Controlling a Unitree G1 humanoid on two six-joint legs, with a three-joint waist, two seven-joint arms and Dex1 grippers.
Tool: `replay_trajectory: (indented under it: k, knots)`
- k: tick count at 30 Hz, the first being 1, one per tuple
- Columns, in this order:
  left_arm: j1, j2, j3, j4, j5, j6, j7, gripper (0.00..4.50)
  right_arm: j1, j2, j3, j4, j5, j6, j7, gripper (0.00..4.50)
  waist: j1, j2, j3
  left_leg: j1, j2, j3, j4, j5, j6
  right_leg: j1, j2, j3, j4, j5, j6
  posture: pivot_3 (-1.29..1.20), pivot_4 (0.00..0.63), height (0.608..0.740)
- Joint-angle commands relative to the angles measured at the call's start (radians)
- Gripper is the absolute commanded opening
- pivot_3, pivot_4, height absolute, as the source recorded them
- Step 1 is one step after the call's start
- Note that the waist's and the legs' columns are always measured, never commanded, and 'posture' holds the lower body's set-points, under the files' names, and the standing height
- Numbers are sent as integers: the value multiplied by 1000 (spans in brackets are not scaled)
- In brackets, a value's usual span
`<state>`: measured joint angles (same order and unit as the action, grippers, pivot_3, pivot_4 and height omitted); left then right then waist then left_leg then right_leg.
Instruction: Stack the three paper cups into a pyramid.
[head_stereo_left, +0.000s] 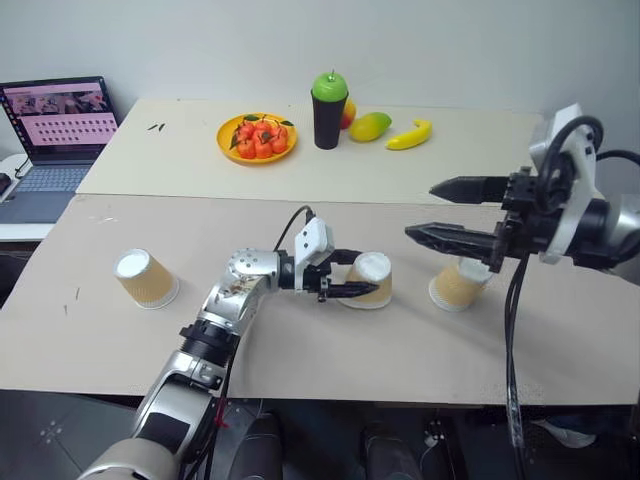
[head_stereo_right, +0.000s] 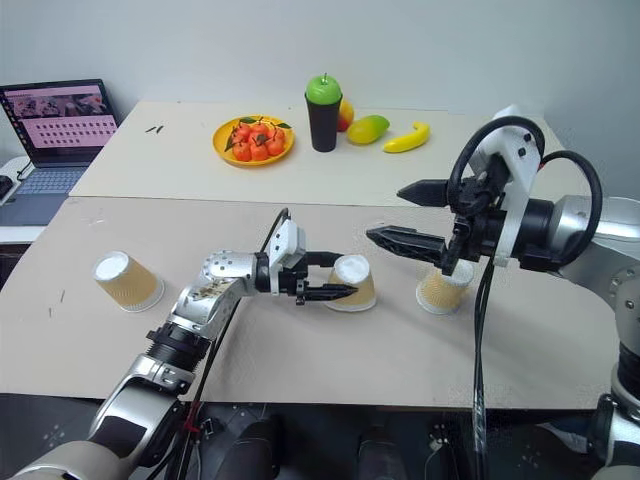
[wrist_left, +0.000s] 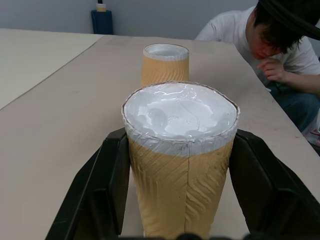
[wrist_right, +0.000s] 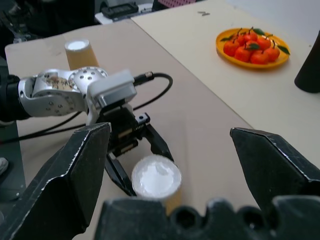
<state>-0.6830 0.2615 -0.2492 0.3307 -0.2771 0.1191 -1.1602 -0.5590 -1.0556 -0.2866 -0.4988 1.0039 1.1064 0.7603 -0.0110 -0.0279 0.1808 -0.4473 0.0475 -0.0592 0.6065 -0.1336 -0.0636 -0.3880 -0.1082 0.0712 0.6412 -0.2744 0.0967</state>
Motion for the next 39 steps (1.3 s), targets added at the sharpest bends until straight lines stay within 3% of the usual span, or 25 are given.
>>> replay_trajectory:
  k: [1,8,17,18,22,34,39]
  knots:
    - [-13,-11,10,-11,1,-30,-4,2433,50,-76,-47,4,-25,-31,84,4500,-2,0,0,0,0,0,0,0,0,0,0,0,0,0,0,0,150,735]
    - [-3,-11,15,6,8,-38,-2,2433,157,-206,-67,83,-122,-129,259,4500,-5,0,0,1,0,0,0,0,0,0,0,0,1,0,0,0,150,735]
    - [-4,-23,7,92,52,-115,1,2433,165,-214,-54,127,-180,-198,323,4500,-3,0,0,0,0,0,0,0,0,0,0,0,0,0,0,0,150,735]
    - [-4,-26,7,99,52,-121,-3,3382,165,-212,-54,128,-183,-202,325,4500,-3,0,0,0,0,0,0,0,0,0,0,0,0,0,0,0,150,735]
    - [-10,-35,11,103,50,-118,-5,4427,169,-208,-56,132,-191,-215,331,4500,-3,0,0,1,0,0,0,0,0,0,0,0,0,0,0,0,150,735]
    - [-181,-20,128,-150,-129,195,36,4427,97,-177,17,146,-217,-234,323,4500,-4,0,0,1,0,0,1,0,0,0,0,0,1,0,1,0,150,735]
    - [-300,6,221,-182,-135,277,188,4427,37,-161,61,153,-215,-226,315,4500,-7,0,0,1,0,0,1,0,0,0,0,0,1,-1,1,0,150,735]
